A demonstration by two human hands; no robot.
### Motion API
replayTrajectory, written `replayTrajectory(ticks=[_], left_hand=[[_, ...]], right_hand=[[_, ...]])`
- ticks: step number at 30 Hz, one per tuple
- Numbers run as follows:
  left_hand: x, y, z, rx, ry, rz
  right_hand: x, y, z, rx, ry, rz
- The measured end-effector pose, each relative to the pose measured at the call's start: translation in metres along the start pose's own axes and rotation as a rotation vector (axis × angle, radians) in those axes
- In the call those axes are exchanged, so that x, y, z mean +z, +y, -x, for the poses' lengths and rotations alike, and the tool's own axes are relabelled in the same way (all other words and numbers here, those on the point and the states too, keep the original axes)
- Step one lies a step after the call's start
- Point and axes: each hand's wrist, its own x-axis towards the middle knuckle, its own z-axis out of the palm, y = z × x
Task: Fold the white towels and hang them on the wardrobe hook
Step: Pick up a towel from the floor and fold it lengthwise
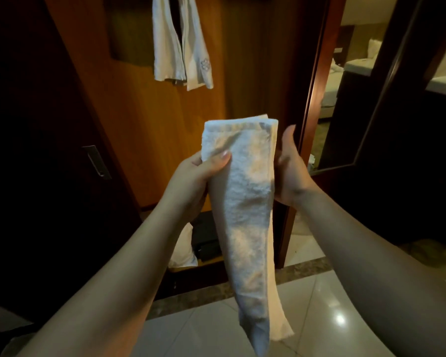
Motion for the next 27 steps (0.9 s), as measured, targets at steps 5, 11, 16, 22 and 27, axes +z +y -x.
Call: replayTrajectory(ticks=[5,11,16,22,27], left_hand=[[0.004,0.025,-0.011,-0.021,0.011,0.107],[-0.014,0.054,-0.021,-0.009,0.047,0.054],[-0.031,0.075,-0.023,0.009,0.134,0.028],[-0.043,0.093,-0.024,0.042,0.185,0.000],[-0.050,0.098,-0.022,0.031,0.208,0.062]], right_hand=[[0.003,0.039,-0.003,0.192,0.014,0.069],[0.015,0.069,-0.007,0.153,0.002,-0.080],[0.019,0.085,-0.004,0.152,-0.024,-0.022],[0.032,0.069,-0.001,0.059,-0.048,0.162],[0.030,0.062,-0.001,0.011,-0.013,0.152]])
